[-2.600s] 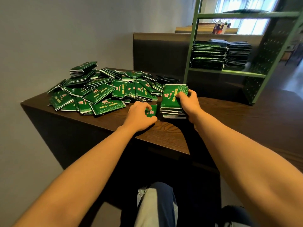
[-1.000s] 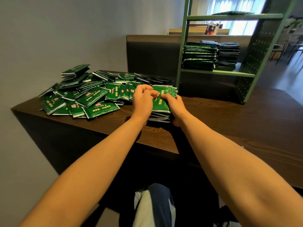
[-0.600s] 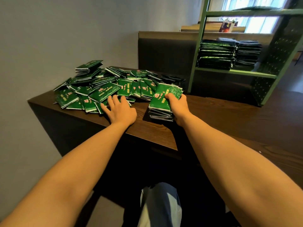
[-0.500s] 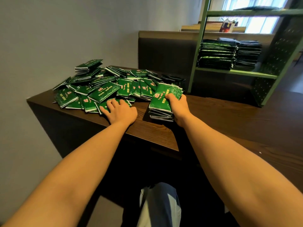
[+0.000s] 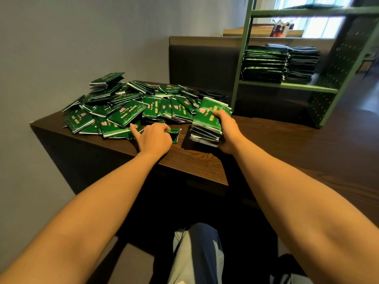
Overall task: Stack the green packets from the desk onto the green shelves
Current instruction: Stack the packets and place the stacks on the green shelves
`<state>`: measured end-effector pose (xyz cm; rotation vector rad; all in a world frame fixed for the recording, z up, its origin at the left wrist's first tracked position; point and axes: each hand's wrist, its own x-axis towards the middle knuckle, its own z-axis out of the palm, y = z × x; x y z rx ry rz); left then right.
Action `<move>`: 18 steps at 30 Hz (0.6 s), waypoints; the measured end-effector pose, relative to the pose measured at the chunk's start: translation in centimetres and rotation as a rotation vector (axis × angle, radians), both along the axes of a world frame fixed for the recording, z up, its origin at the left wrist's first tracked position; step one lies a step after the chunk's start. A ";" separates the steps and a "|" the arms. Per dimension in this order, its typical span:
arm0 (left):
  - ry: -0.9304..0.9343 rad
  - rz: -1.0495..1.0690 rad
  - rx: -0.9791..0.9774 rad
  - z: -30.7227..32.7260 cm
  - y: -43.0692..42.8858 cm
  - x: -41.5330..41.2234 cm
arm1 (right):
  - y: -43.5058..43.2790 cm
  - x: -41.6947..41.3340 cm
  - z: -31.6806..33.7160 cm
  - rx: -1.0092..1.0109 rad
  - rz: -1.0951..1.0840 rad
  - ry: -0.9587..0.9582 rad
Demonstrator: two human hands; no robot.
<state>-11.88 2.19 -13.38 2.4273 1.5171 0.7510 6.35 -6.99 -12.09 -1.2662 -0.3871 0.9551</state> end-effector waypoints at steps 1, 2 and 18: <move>-0.023 -0.029 -0.011 0.1 -0.4 0.2 | -0.4 0.3 0.1 0.009 -0.004 0.026; -0.050 -0.065 -0.022 0.1 -0.8 0.5 | -0.7 0.5 0.1 0.010 -0.003 0.041; 0.502 -0.289 -0.149 2.6 -4.3 7.4 | -4.2 4.6 -0.8 0.044 -0.142 0.090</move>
